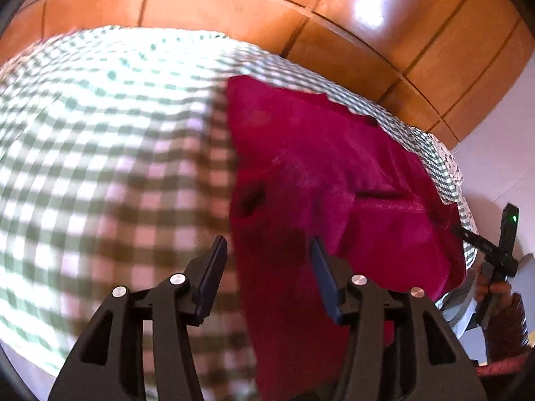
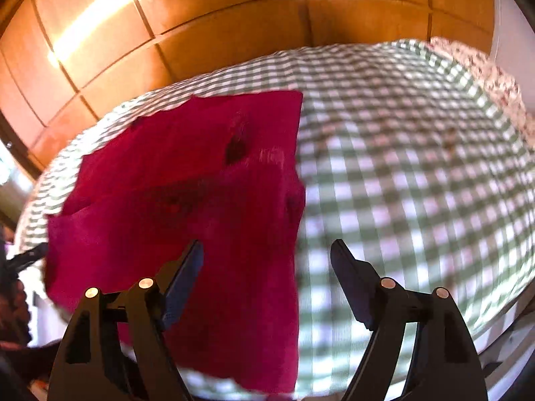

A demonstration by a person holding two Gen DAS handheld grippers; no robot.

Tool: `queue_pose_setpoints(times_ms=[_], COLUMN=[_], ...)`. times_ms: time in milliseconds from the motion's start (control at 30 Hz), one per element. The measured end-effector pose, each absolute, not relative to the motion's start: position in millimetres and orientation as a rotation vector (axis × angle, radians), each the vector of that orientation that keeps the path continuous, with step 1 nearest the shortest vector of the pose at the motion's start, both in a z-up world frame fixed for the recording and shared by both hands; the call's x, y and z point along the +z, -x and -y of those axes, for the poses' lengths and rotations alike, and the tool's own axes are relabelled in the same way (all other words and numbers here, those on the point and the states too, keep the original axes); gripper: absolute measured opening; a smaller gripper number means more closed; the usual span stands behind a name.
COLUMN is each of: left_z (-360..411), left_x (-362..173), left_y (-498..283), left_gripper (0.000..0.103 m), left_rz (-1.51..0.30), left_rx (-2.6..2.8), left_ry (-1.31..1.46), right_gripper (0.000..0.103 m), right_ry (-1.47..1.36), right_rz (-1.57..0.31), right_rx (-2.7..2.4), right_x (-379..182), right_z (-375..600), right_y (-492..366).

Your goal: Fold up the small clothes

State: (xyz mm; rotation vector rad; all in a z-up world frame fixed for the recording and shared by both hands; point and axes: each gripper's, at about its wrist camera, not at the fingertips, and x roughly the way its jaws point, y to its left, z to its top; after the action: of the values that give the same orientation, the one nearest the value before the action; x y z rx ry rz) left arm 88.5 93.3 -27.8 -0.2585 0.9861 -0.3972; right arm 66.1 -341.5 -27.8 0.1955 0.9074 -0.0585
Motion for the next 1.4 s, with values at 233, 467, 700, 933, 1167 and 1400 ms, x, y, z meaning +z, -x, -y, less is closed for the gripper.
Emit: queue_pose_setpoints(times_ms=[233,467,700,933,1167,1400], left_z=[-76.4,-104.2,-104.5,-88.6,-64.0,-49.0], left_x=[-23.7,18.0,39.5,33.6,0.4,-37.8], left_y=[-93.9,-74.5,-121.4,-205.8,-275.3,-297.2], left_gripper=[0.007,0.006,0.006,0.006,0.006,0.011], left_rz=[-0.941,-0.839,-0.777,-0.773,-0.847,-0.921], left_rx=[-0.384,-0.484,-0.398,-0.292,-0.162,-0.066], left_ry=[0.169,0.311,0.286,0.289,0.208,0.114], right_gripper=[0.022,0.009,0.009,0.007,0.007,0.01], right_ry=[-0.123,-0.16,-0.196,-0.215,-0.186,-0.128], right_rz=[-0.953,-0.861,-0.783,-0.779,-0.843,-0.896], right_rx=[-0.06,-0.006,-0.001,-0.061,-0.161,-0.256], right_x=[-33.6,11.6,40.0,32.8,0.2,-53.0], right_z=[324.8,324.7,327.4,338.0,342.3,343.3], right_y=[-89.8,-63.2,-97.9,-178.3,-254.7,-286.2])
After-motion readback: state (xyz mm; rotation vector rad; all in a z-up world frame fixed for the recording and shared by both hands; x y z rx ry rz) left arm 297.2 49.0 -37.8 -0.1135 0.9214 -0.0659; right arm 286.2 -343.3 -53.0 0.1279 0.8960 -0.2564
